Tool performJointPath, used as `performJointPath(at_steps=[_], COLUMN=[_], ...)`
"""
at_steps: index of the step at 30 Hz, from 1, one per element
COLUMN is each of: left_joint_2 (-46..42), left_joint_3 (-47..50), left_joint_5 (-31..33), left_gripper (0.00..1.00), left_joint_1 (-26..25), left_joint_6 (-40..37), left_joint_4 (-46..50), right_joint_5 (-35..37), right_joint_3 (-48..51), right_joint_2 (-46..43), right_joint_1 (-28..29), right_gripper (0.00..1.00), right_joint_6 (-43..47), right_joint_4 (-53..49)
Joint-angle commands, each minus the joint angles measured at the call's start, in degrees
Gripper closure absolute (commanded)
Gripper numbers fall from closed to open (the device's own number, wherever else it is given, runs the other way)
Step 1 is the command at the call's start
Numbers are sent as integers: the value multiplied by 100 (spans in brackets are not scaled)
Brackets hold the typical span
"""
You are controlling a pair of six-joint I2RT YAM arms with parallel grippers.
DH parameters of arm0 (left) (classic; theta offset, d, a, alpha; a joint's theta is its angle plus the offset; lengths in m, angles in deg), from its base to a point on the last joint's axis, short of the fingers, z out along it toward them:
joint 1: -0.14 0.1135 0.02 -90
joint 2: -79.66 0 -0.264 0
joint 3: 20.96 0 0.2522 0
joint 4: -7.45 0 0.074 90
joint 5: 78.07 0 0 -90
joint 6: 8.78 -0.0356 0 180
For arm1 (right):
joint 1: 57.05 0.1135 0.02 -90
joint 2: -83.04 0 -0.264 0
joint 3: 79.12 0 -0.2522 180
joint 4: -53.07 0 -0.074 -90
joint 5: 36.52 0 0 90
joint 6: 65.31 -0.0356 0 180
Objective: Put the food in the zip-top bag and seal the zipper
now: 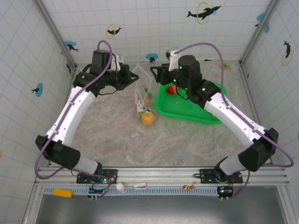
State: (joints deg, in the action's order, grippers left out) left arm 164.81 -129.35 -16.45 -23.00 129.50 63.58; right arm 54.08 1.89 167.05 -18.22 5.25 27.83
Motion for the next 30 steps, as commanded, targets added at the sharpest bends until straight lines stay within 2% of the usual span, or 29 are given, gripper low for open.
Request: performJointPath(at_steps=[1, 3, 5, 8, 10, 13, 16, 21, 30], left_joint_2=[-157, -194, -238, -430, -523, -601, -678, -862, -951], left_joint_3=[112, 227, 357, 811, 1051, 1170, 1225, 1466, 1474], left_joint_5=[-56, -144, -185, -288, -364, -431, -402, -358, -225], left_gripper=[100, 100, 100, 100, 100, 100, 100, 100, 100], left_joint_1=[12, 17, 14, 14, 13, 4, 15, 18, 11], left_joint_6=[-85, -30, 10, 123, 182, 166, 64, -40, -195], left_joint_4=[-167, -284, -366, -678, -783, -767, -673, -587, -402], right_joint_5=[926, 1530, 1736, 1550, 1401, 1465, 1367, 1956, 2218], right_joint_3=[117, 403, 754, 1146, 1260, 1256, 953, 558, 2175], right_joint_2=[-222, -267, -314, -229, -34, 417, 954, 1632, 1061], right_joint_1=[-236, -308, -595, -1166, -1376, -1501, -1681, -1785, -2074], right_gripper=[41, 42, 42, 42, 41, 38, 38, 37, 35], right_joint_6=[-318, -380, -579, -802, -584, 20, 109, 283, -106], right_joint_4=[-635, -904, -1141, -1521, -1660, -1716, -1881, -2308, -2043])
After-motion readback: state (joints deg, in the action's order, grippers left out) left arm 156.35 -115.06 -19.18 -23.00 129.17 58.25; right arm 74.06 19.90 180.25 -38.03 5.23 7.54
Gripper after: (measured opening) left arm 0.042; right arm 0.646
